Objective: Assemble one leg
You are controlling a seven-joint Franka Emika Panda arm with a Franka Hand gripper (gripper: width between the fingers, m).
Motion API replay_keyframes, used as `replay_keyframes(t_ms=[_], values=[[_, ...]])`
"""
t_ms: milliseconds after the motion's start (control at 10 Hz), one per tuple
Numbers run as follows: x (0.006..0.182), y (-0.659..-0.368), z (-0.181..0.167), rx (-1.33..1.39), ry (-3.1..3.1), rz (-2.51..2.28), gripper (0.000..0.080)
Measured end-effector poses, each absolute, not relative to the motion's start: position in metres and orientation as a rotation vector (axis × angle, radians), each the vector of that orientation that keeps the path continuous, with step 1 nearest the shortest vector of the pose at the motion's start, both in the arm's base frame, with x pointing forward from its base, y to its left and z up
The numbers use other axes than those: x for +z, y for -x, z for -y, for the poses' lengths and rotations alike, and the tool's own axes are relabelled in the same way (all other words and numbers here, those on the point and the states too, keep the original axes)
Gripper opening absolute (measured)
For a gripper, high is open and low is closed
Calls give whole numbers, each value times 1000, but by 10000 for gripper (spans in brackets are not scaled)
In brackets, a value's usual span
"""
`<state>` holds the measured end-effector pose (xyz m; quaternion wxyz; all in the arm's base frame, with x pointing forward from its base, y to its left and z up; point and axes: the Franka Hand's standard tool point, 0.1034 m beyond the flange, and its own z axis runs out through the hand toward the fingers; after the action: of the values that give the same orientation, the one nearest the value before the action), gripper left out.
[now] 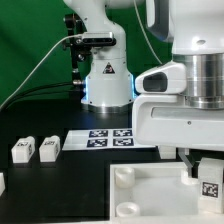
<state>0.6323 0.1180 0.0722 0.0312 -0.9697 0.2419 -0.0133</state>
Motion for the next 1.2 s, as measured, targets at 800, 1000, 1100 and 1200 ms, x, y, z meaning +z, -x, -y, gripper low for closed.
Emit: replay_keyframes(t_ms=[800,1000,1100,1200], values=[[71,-632,-114,104,2027,-2241,292],[71,-632,-115,104,2037,-2232,312],[71,-632,-115,104,2038,-2231,489],[71,-631,-115,104,2053,-2217,609]])
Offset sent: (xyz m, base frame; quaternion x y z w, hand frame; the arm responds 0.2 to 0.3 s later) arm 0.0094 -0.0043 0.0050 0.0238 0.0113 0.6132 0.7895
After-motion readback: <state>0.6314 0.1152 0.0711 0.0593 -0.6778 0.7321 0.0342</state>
